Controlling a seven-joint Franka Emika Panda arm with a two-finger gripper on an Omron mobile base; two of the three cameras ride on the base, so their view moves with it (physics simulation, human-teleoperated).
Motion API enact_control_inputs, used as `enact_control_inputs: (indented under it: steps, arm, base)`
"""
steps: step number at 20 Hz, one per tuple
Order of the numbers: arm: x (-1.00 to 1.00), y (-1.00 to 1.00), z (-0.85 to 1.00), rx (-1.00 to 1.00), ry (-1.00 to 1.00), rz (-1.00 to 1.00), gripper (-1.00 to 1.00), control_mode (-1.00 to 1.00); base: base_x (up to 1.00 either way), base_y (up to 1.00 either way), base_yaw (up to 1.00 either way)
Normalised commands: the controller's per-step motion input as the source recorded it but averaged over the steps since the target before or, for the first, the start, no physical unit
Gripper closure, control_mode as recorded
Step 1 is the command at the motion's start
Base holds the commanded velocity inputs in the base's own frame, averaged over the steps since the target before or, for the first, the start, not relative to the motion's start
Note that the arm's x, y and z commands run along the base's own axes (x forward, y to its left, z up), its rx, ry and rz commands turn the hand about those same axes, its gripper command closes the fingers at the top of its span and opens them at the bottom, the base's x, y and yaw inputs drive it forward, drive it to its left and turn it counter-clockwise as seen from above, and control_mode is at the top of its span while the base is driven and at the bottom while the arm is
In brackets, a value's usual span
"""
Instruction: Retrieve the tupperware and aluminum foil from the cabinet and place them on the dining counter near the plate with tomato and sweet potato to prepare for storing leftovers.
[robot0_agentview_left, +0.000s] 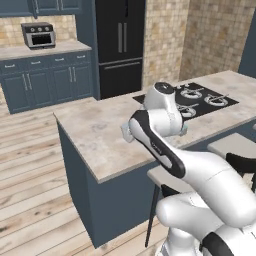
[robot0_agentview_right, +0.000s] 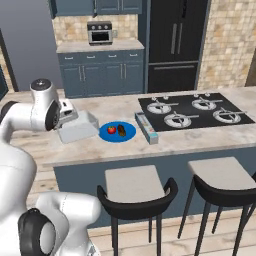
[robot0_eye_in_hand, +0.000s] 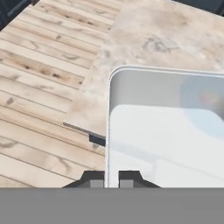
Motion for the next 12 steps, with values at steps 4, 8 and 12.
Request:
enact_control_inputs:
  steps: [4,8,12]
  arm:
    - [0.55,0.39,-0.33,-0.03,0.06,0.0,1.0,-1.0]
    - [0.57,0.36,-0.4,0.0,0.08,0.0,1.0,-1.0]
    - [0.51,0.35,-0.44,0.0,0.09,0.0,1.0,-1.0]
  base:
    - [0.0,0.0,0.0]
    - [0.0,0.0,0.0]
    - [0.0,0.0,0.0]
